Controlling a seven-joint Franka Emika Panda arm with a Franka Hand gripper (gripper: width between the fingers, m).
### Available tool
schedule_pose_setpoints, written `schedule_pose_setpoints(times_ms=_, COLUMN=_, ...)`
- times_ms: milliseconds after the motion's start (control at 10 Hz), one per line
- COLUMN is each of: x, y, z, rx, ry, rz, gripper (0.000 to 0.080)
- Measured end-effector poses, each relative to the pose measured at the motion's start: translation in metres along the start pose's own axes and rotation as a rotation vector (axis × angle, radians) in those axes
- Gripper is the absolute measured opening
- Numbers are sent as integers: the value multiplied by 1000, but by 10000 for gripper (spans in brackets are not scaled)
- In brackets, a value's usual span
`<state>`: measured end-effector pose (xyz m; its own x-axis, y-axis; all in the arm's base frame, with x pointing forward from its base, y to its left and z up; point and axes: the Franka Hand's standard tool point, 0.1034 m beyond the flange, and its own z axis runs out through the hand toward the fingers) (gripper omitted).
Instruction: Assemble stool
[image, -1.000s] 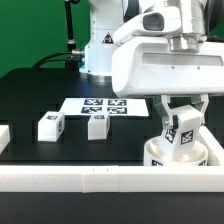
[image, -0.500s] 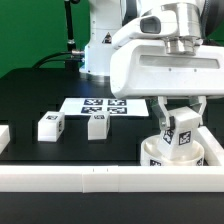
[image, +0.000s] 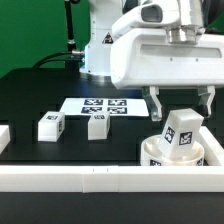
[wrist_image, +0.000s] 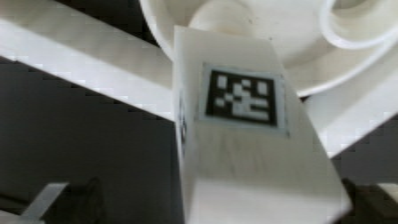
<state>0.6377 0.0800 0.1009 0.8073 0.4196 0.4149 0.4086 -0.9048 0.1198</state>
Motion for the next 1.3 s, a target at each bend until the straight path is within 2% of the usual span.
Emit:
schedule_pose_setpoints(times_ms=100, x=7, y=-3, z=-9, rx=6, ry=-6, rz=-6, gripper=644)
schedule_pose_setpoints(times_ms=300, x=13, y=2, z=-20, rx=14, ry=-31, rz=-7, gripper=648)
schedule_pose_setpoints(times_ms=500, x=12, y=2, z=-19, rx=13, ry=-28, rz=-7, gripper=648)
schedule_pose_setpoints(times_ms=600, x=11, y=0, z=-18, rx=22, ry=-49, rz=-3, gripper=648)
schedule_pose_setpoints(times_ms=800, x=5, y=-5, z=-14, rx=56, ry=-130, rz=-25, gripper=648)
schedule_pose_setpoints(times_ms=1000, x=7, y=-15, z=-18, rx=133, ry=-350, rz=-27, gripper=648)
schedule_pose_setpoints(times_ms=1100, x=8, y=-17, z=-17, rx=145, ry=-407, rz=-31, gripper=648)
schedule_pose_setpoints(times_ms=1200, x=2, y=-22, z=-19, rx=167, ry=-524, rz=-30, gripper=648)
schedule_pose_setpoints(times_ms=1300, x=9, y=-22, z=-17, rx=178, ry=-528, rz=-58, gripper=648)
